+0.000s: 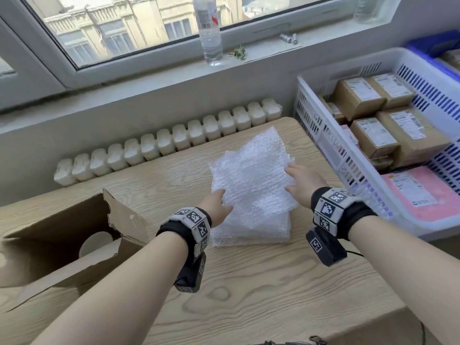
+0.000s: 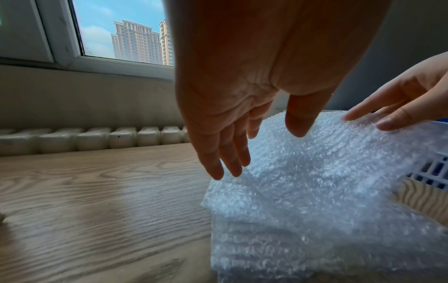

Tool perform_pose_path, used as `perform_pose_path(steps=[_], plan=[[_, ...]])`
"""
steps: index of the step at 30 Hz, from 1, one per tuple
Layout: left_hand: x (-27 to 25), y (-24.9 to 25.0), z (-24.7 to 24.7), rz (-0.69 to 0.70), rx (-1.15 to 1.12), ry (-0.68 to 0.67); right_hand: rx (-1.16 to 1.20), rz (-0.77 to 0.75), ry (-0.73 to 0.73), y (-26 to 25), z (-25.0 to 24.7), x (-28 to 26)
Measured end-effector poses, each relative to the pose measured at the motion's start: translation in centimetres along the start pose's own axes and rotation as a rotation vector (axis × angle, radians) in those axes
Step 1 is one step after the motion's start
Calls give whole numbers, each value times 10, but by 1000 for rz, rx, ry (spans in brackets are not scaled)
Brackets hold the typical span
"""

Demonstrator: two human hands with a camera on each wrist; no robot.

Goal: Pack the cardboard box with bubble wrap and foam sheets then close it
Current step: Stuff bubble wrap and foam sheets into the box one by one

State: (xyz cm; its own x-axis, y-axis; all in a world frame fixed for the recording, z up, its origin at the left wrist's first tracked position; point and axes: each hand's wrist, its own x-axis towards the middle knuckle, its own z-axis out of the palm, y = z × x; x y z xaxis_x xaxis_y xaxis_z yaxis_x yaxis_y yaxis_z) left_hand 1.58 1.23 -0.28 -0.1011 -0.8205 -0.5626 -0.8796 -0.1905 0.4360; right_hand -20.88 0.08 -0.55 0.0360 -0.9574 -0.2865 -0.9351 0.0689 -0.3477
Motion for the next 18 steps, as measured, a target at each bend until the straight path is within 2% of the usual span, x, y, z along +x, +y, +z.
perform_pose_path(steps=[2,4,8,11,15,16,18], plan=[[-3,-2,-5,23,-38,14,223,-8,83,-7,-3,-5],[-6,-5,-10,30,-69,41,577,28,177,-16,-9,-12],[-12,-14,-17,28,-101,113,971,32,214,-37,-29,-28],[-15,-22,-20,4,-280,120,1105,-34,224,-54,-44,-42],[-29,-25,-22,-72,-881,-2,1194,-105,237,-74,-57,-60],[-32,-27,-23,-39,-967,15,1197,-128,240,-78,-59,-63],[-40,-33,-31,86,-1056,168,1170,-153,252,-85,-62,-68]])
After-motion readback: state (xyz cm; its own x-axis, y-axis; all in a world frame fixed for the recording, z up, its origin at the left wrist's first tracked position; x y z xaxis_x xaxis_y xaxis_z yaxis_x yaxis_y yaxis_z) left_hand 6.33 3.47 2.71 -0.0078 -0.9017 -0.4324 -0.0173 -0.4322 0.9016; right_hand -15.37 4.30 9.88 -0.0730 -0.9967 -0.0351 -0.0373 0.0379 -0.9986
